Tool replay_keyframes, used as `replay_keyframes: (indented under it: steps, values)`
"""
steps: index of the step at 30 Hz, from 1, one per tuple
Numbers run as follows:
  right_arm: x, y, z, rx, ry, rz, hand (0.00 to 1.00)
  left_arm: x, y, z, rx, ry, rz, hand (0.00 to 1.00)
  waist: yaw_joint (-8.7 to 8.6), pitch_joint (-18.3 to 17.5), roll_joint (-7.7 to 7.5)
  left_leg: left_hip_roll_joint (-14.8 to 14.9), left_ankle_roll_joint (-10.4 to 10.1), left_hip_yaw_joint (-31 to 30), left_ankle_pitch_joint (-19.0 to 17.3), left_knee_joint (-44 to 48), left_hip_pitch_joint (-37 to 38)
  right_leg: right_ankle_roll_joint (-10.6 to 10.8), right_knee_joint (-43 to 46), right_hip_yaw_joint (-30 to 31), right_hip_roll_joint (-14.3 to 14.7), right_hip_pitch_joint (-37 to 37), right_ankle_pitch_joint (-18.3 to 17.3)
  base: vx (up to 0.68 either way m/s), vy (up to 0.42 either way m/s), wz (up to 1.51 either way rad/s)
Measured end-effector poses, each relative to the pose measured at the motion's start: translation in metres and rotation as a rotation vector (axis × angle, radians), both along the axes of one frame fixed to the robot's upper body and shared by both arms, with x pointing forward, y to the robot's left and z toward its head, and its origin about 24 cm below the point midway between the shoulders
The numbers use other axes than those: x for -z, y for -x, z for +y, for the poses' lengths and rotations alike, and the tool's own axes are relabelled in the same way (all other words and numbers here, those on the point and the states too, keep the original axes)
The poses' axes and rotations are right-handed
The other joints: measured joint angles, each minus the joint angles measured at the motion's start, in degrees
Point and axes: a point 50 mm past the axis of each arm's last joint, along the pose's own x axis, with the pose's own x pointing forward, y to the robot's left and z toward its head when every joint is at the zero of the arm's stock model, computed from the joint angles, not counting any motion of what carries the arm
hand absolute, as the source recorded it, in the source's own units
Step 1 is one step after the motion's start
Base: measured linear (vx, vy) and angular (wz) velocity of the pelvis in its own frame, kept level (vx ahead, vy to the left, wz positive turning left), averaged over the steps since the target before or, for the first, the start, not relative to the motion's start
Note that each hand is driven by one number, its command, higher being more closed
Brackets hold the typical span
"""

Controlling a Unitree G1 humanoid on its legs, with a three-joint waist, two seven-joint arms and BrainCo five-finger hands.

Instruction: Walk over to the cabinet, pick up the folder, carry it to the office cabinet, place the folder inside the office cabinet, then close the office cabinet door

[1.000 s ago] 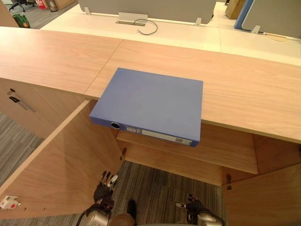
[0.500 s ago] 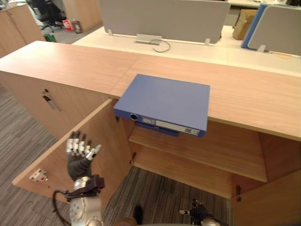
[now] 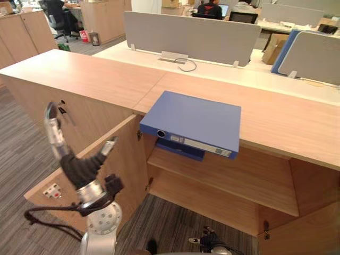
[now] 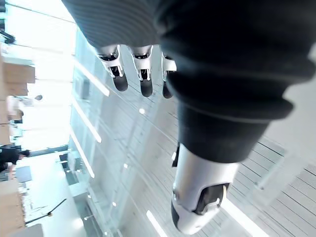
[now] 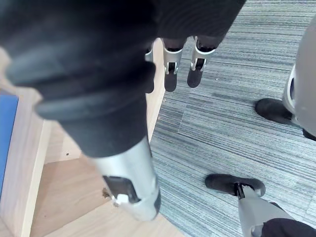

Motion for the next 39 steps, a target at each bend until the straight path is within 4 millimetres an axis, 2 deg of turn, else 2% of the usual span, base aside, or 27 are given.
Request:
replay_keyframes:
  steps: [2, 5, 7, 12, 16, 19, 25, 35, 39]
  values:
    - [0.001, 0.002, -0.001, 0.036, -0.008, 0.012, 0.00, 0.000, -0.001, -0.006, 0.009, -0.042, -0.002, 0.00, -0.07, -0.3, -0.06, 0.3, -0.3, 0.7, 0.2, 0.0, -0.1, -0.2, -0.1, 0.7, 0.2, -0.4, 0.2, -0.01, -0.006, -0.19]
    - [0.002, 0.004, -0.004, 0.099, -0.015, 0.024, 0.00, 0.009, -0.007, -0.021, 0.054, -0.104, 0.038, 0.00, -0.15, -1.0, -0.08, 0.5, -0.5, 0.9, 0.1, 0.0, -0.1, -0.3, -0.3, 1.0, 0.4, -0.5, 0.5, 0.00, -0.008, -0.07]
    - [0.002, 0.004, -0.005, 0.107, -0.013, 0.029, 0.00, 0.018, -0.010, -0.030, 0.102, -0.140, 0.085, 0.00, -0.65, -1.5, -0.18, 0.6, -0.6, 1.2, 0.0, 0.0, -0.1, -0.2, -0.5, 1.4, 0.5, -0.6, 0.6, 0.02, -0.002, -0.09]
    - [0.003, 0.004, -0.005, 0.101, -0.005, 0.045, 0.00, 0.020, -0.021, -0.045, 0.194, -0.197, 0.092, 0.00, -0.94, -1.8, -0.15, 0.8, -0.5, 1.7, 0.1, 0.0, -0.1, -0.2, -0.6, 2.0, 0.6, -0.8, 0.6, 0.01, -0.004, -0.06]
    - [0.002, 0.000, -0.006, 0.094, -0.001, 0.037, 0.00, 0.037, -0.040, -0.058, 0.245, -0.406, 0.141, 0.00, -1.46, -2.0, 0.40, 0.9, -0.6, 1.7, 0.0, -0.1, 0.5, -0.2, -0.8, 2.0, 1.0, -0.2, 0.6, 0.00, 0.000, 0.00]
    - [0.001, -0.003, -0.008, 0.085, 0.005, 0.031, 0.00, 0.052, -0.051, -0.056, 0.236, -0.568, 0.213, 0.00, -2.47, -2.1, 0.95, 1.1, -1.1, 1.7, -0.6, -0.1, 0.9, -0.8, -1.0, 2.1, 1.1, 0.2, 0.2, 0.00, 0.000, 0.00]
    - [0.002, -0.002, -0.016, 0.091, 0.012, 0.030, 0.00, 0.062, -0.069, -0.048, 0.174, -0.755, 0.263, 0.00, -3.07, -2.1, 1.07, 1.2, -1.3, 1.7, -1.0, -0.1, 1.0, -0.9, -1.1, 2.2, 1.2, 0.2, -0.2, 0.01, -0.001, -0.01]
    - [0.001, -0.001, -0.034, 0.198, 0.014, 0.033, 0.00, 0.078, -0.088, -0.036, 0.131, -0.892, 0.370, 0.00, -4.64, -2.0, 1.11, 1.2, -2.0, 2.4, -1.6, 0.0, 1.9, -0.8, -2.0, 4.1, 1.5, 0.6, -0.2, 0.03, -0.007, -0.11]
    - [0.001, 0.000, -0.038, 0.204, 0.023, 0.035, 0.00, 0.076, -0.093, -0.036, 0.119, -0.899, 0.372, 0.00, -5.30, -1.7, 1.42, 1.3, -2.1, 2.4, -1.7, 0.0, 2.0, -1.0, -2.1, 4.3, 1.4, 0.5, -0.2, -0.03, 0.011, -0.03]
